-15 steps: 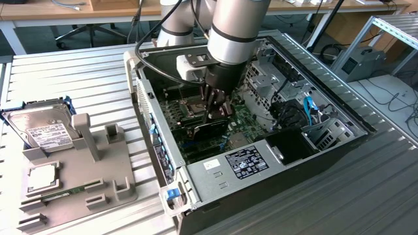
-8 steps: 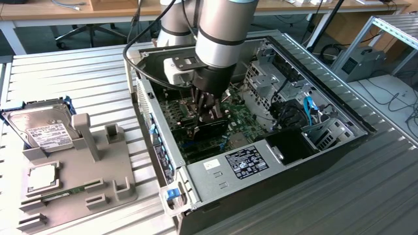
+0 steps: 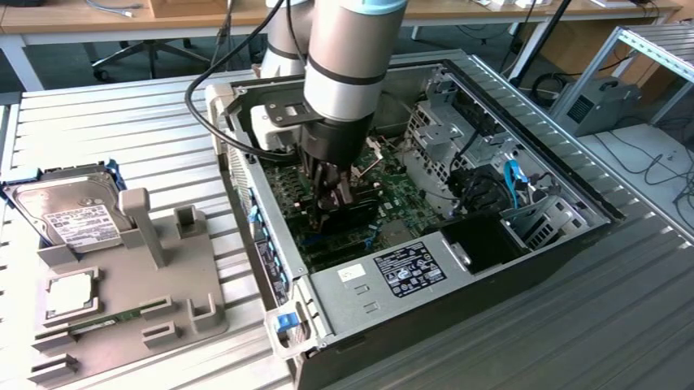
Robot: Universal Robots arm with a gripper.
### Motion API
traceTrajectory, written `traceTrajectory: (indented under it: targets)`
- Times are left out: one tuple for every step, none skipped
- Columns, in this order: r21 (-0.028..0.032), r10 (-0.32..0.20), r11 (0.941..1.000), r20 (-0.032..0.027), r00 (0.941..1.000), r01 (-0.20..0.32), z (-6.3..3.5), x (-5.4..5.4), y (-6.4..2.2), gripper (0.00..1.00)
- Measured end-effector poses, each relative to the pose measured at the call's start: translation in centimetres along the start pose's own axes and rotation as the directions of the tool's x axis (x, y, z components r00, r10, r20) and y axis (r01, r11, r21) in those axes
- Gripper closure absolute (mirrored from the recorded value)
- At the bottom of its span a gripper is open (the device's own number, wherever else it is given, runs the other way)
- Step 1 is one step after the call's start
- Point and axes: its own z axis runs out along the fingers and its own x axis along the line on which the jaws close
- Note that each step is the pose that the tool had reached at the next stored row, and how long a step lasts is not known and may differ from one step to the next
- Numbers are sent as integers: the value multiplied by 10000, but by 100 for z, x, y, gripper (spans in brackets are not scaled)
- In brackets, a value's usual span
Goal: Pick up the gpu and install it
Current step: 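Press down on the gpu until it lock into place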
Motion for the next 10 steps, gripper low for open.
traceTrajectory:
  targets:
    - [-1,-1,10000,-2,10000,1,5,1,2,89]
    - [1,-1,10000,1,10000,1,9,0,2,89]
    - [1,0,10000,2,10000,0,10,0,3,89]
    - [0,1,10000,1,10000,-1,10,0,3,89]
    - [1,0,10000,1,10000,0,11,0,3,89]
    - [1,0,10000,2,10000,0,11,-3,2,89]
    - [0,2,10000,0,10000,-2,12,-13,3,89]
    - [1,0,10000,0,10000,0,14,-16,2,89]
    - [1,-1,10000,-10,10000,1,15,-17,2,89]
    - [1,2,10000,-28,10000,-2,16,-19,2,89]
